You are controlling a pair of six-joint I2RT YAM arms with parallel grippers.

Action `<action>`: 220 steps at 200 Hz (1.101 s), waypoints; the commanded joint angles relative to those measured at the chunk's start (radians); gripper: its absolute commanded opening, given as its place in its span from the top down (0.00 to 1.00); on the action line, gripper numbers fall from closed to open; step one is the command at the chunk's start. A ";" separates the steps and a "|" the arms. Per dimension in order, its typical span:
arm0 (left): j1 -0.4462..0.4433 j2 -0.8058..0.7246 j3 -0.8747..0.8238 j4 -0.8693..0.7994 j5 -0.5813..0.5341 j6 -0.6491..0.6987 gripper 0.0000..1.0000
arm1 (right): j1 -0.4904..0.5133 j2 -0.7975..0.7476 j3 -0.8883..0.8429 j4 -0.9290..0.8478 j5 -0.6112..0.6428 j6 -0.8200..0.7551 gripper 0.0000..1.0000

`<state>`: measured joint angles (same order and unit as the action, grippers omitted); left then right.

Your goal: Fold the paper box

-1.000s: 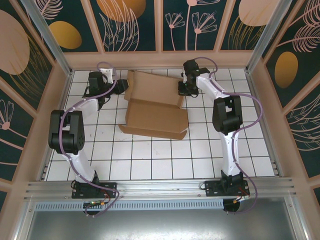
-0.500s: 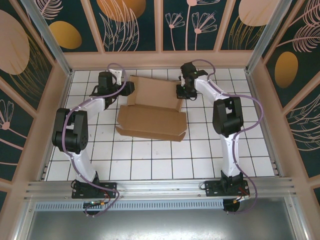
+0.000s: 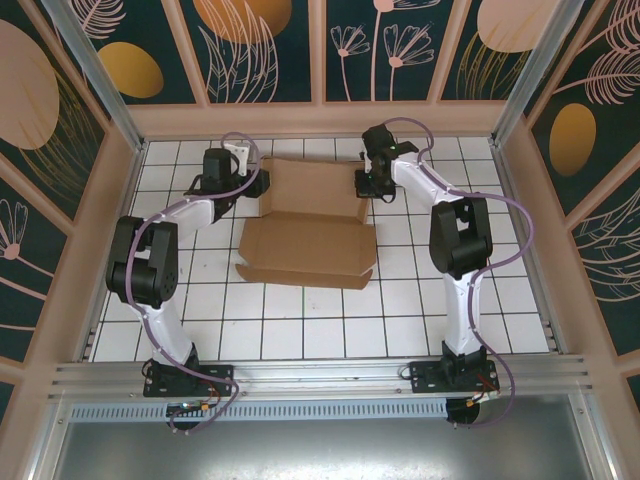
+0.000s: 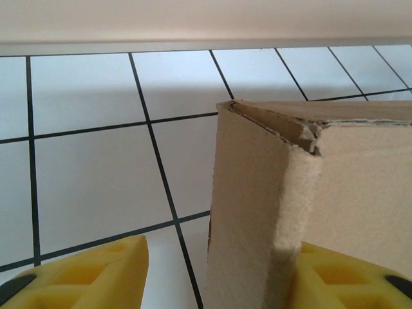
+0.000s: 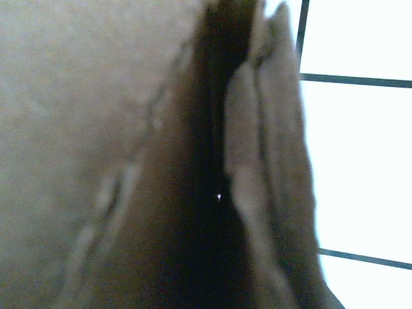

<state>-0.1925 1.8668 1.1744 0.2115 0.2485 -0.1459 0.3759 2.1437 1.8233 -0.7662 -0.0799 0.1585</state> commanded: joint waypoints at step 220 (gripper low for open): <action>-0.058 0.041 0.016 -0.041 -0.344 0.029 1.00 | 0.032 -0.085 0.025 0.025 0.055 0.027 0.97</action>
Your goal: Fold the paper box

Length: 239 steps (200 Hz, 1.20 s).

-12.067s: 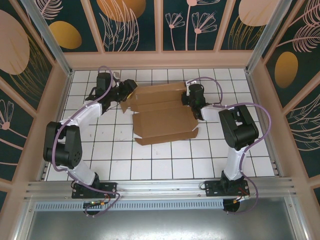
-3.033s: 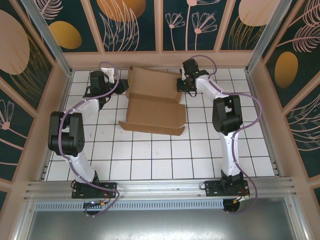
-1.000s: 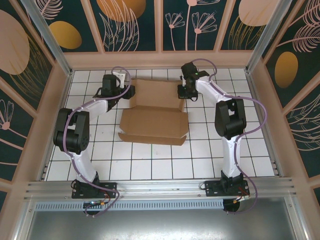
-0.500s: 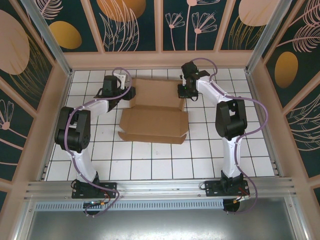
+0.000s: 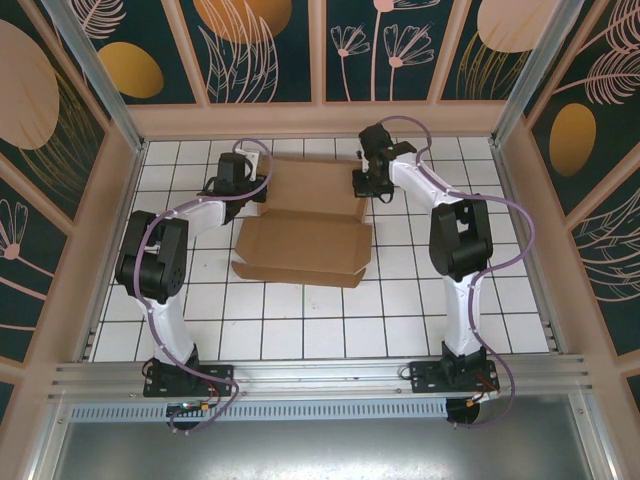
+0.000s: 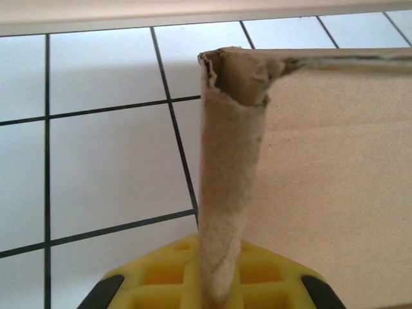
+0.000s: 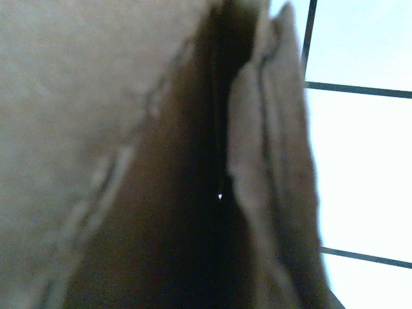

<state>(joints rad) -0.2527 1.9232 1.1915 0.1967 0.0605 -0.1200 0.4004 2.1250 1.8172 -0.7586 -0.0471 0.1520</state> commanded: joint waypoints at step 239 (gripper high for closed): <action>-0.041 -0.199 -0.320 0.384 -0.057 -0.175 0.49 | 0.052 -0.313 -0.570 0.850 0.240 0.060 0.89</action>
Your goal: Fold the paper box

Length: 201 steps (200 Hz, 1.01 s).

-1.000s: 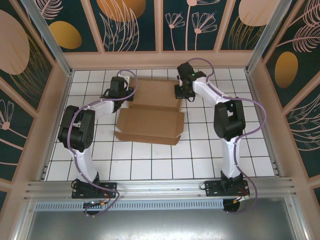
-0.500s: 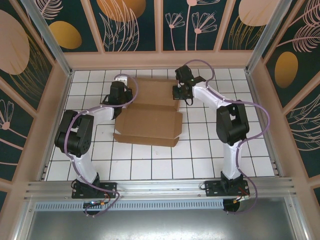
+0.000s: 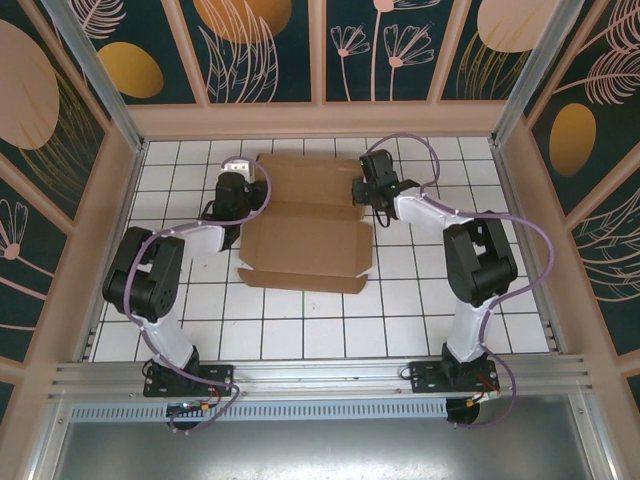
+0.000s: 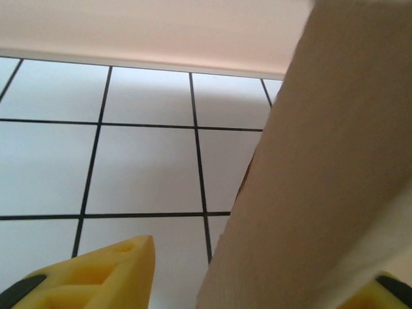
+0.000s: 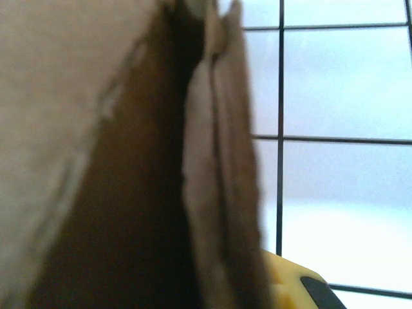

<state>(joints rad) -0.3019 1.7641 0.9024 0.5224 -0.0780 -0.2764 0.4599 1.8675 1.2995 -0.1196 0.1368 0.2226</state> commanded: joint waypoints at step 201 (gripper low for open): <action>0.009 -0.335 -0.109 0.142 0.224 -0.214 0.40 | -0.032 -0.242 -0.367 0.571 -0.105 -0.201 0.25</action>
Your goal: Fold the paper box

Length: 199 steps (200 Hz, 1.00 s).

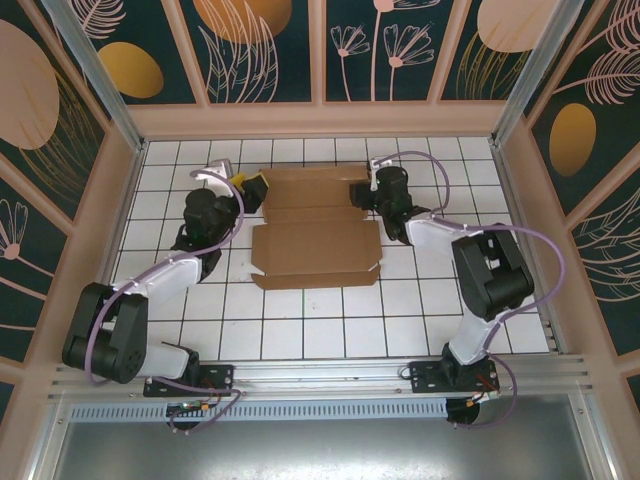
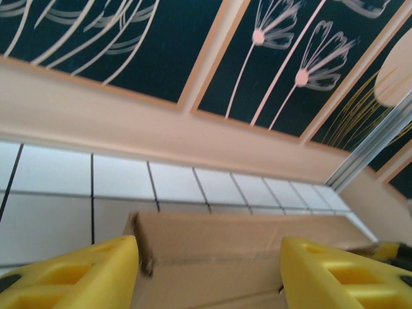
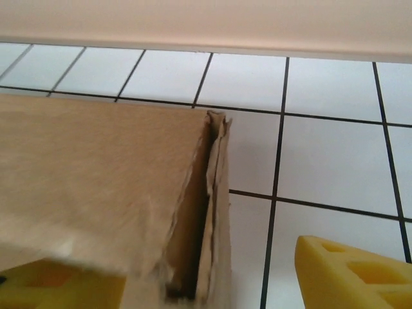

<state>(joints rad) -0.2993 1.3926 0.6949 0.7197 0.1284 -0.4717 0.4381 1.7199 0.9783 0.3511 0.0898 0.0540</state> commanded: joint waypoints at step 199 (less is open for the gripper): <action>0.054 0.344 0.102 -0.068 0.099 -0.199 0.57 | -0.051 0.006 0.030 -0.061 -0.172 0.105 0.44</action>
<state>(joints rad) -0.2485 1.6970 0.8505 0.6357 0.2100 -0.6147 0.3561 1.7363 1.0809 0.3180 -0.1204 0.1558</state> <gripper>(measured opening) 0.448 0.565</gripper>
